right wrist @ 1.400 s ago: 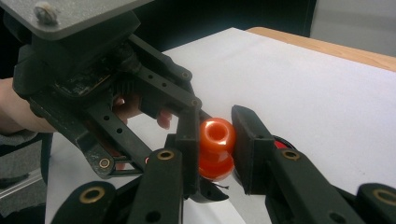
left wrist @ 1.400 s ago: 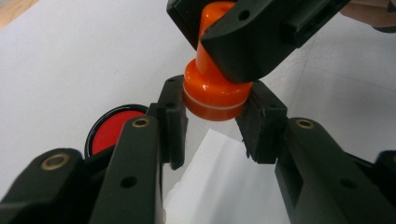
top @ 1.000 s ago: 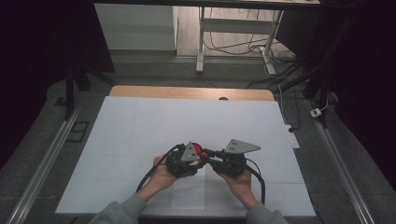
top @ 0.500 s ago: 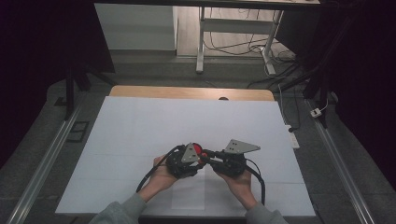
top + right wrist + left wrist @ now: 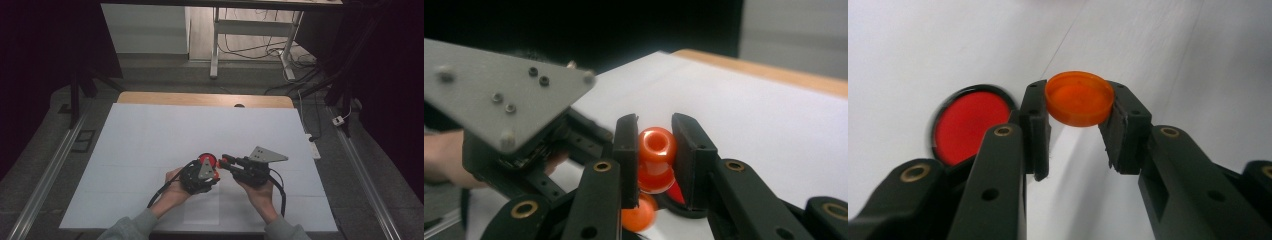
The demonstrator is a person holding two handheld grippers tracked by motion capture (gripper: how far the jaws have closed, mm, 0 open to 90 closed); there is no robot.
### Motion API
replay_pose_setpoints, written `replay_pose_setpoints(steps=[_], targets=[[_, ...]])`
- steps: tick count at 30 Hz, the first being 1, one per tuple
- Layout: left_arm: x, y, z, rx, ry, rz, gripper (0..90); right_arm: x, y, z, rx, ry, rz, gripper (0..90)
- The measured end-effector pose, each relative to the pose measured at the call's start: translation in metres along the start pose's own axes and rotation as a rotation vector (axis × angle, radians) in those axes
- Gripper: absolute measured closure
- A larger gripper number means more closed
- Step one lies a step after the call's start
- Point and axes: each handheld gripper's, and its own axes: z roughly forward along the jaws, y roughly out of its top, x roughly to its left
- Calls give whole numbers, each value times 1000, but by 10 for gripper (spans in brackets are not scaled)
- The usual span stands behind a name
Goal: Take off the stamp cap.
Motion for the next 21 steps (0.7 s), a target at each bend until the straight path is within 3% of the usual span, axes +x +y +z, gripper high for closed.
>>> replay_pose_setpoints(steps=[4, 10, 21], targets=[[3, 5, -11, -38, 12, -3, 655, -5, 0, -6, -9, -6, 16, 728], [7, 3, -13, -27, 20, -10, 654, -4, -4, 1, 16, 15, 9, 728], [12, -1, -21, -54, 20, -32, 652, -5, -5, 1, 14, 17, 29, 727]])
